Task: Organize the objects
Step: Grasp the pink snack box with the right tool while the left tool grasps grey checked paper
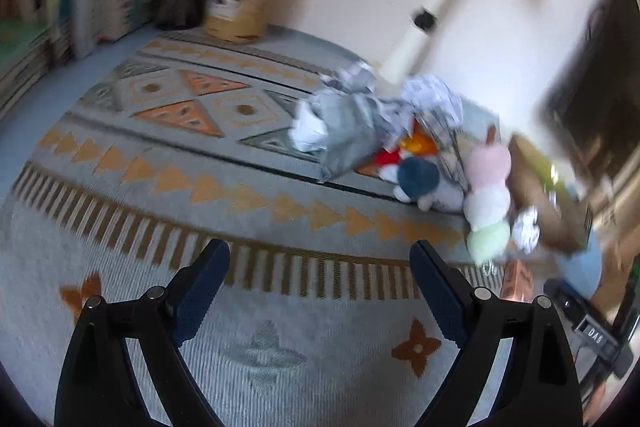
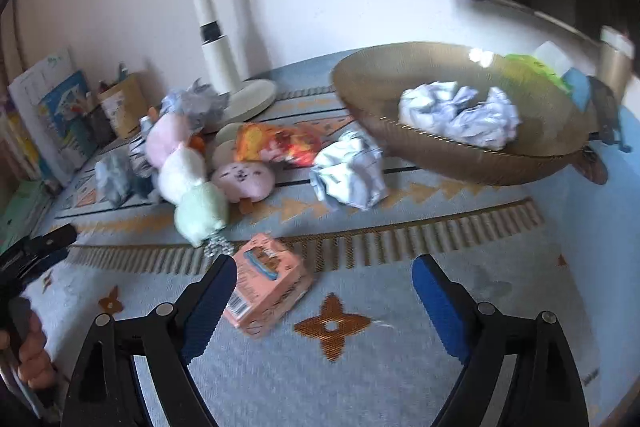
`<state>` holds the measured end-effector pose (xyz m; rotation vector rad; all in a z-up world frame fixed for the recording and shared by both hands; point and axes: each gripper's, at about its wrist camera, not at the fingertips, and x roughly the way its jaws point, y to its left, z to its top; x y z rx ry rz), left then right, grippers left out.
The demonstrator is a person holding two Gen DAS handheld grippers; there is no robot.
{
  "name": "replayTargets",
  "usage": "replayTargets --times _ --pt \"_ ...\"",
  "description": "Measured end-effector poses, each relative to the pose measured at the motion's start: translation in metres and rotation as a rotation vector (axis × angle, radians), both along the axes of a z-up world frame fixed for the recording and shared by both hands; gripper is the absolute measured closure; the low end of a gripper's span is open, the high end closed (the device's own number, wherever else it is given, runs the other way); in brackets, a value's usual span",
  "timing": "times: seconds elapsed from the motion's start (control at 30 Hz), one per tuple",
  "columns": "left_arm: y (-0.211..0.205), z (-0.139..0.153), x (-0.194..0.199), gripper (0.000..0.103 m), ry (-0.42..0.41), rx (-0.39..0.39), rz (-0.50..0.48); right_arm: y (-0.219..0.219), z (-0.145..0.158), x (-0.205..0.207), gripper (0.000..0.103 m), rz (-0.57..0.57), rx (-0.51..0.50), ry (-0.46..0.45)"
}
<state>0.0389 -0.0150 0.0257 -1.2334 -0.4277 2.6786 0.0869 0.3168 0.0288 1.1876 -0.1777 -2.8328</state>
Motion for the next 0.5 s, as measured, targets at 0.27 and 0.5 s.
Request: replayTargets --times 0.27,0.5 --pt "0.012 0.011 -0.070 0.012 0.052 -0.226 -0.132 -0.017 -0.021 -0.002 0.012 0.051 -0.156 -0.174" --pt "0.013 -0.005 -0.114 0.013 -0.015 -0.154 -0.130 -0.073 -0.026 -0.019 0.015 0.112 0.002 -0.176"
